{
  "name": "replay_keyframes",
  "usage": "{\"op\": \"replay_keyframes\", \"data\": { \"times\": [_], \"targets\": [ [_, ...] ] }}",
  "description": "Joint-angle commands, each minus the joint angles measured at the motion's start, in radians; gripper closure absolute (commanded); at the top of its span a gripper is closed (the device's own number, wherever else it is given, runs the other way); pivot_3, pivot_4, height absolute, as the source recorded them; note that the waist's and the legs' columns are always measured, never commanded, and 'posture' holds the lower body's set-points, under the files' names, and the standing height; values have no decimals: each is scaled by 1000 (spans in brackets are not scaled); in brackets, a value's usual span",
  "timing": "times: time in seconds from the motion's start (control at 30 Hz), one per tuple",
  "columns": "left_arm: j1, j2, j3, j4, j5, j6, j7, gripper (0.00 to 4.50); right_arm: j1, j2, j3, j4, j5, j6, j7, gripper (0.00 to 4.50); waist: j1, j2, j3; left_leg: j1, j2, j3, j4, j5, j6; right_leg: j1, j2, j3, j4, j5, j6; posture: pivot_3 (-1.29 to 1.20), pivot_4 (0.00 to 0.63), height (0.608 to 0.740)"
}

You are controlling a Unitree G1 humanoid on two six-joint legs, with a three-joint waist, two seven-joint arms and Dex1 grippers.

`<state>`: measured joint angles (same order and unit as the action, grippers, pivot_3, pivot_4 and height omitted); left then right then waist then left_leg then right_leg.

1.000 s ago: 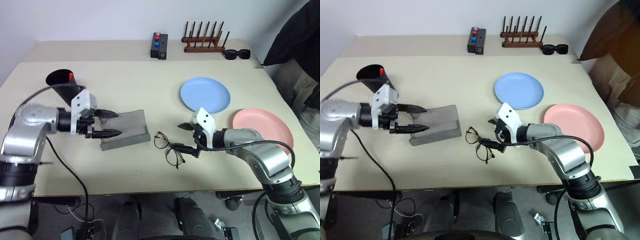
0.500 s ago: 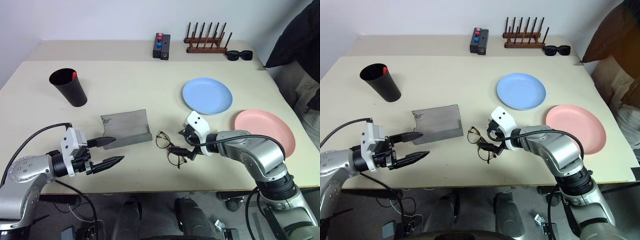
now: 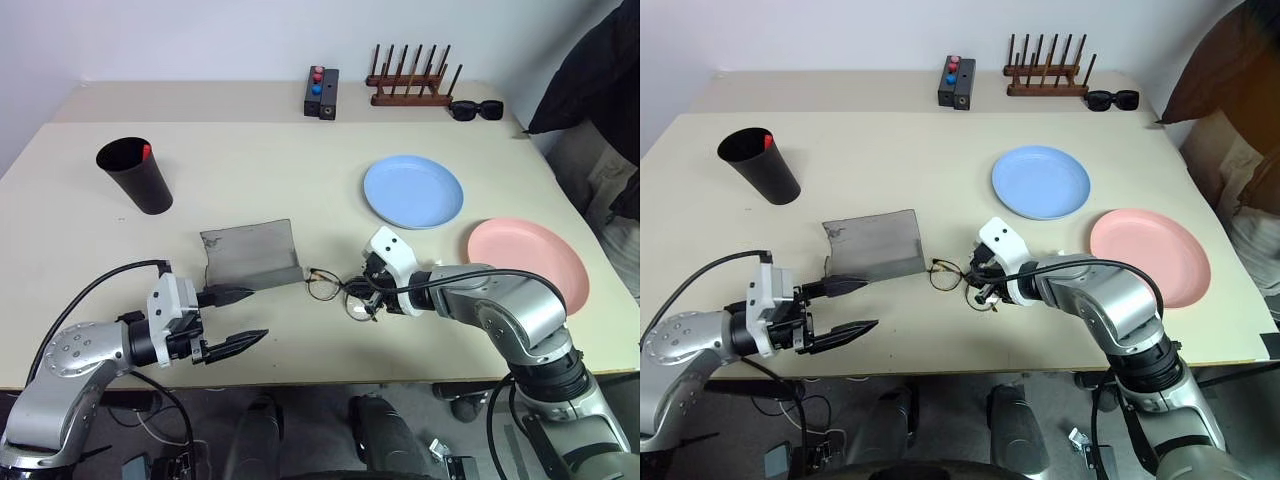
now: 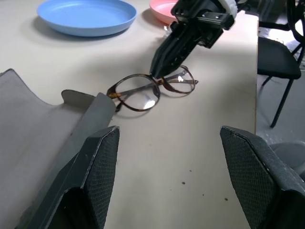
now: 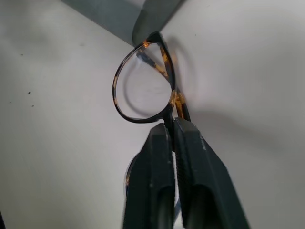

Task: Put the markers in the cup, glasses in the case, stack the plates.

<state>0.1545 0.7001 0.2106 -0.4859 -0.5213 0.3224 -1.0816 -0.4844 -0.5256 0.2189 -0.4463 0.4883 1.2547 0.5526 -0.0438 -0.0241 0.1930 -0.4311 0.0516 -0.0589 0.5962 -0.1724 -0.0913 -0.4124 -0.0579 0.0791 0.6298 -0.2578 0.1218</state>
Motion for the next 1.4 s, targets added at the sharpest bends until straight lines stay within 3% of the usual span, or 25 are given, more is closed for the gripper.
{"op": "replay_keyframes", "data": {
  "times": [0.03, 0.27, 0.5, 0.67, 0.87, 1.03, 1.4],
  "targets": [
    [1, 9, -7, -19, -4, -20, 5, 1061, -11, 8, -20, -29, 13, 6, -9, 4469, 0, 0, 0, 0, 0, 0, 0, 0, 0, 0, 0, 0, 0, 0, 0, 0, 150, 740],
    [2, 6, 33, 26, -3, -38, 29, 1061, -51, -42, -19, -38, 12, -58, 36, 4469, 0, 0, 0, 0, 0, 0, 0, 0, 0, 0, 0, 0, 0, 0, 0, 0, 150, 740],
    [27, -26, 188, 124, -44, -67, 97, 1061, -200, -98, 6, -44, 0, -224, 163, 4469, -5, 1, 0, 0, 0, 1, -1, 0, 0, -2, 0, 0, 0, 0, -1, 0, 150, 740],
    [76, -32, 285, 207, -31, -126, 105, 1061, -356, 21, 134, 69, -93, -379, 183, 4469, -18, 0, 0, -1, 0, 1, -3, 0, 1, -4, 0, 0, 0, -1, -1, 0, 150, 740],
    [116, -20, 358, 267, -33, -165, 107, 1061, -516, 220, 319, 387, -294, -671, 220, 4469, -27, 0, 0, -1, 0, 1, -4, 0, 1, -4, 0, 0, 0, -1, -1, 0, 150, 740],
    [169, -22, 385, 244, -45, -162, 98, 1061, -582, 346, 347, 642, -375, -808, 252, 4469, -26, 0, 0, -2, 0, 2, -5, 0, 0, -6, 0, 0, 1, -1, -1, 0, 150, 740],
    [249, -31, 388, 163, -86, -128, 110, 1061, -526, 347, 343, 692, -447, -818, 354, 4469, -27, 0, 0, -5, 1, 1, -5, 0, 0, -10, 1, 0, 2, 0, -2, 0, 150, 740]
  ]
}}
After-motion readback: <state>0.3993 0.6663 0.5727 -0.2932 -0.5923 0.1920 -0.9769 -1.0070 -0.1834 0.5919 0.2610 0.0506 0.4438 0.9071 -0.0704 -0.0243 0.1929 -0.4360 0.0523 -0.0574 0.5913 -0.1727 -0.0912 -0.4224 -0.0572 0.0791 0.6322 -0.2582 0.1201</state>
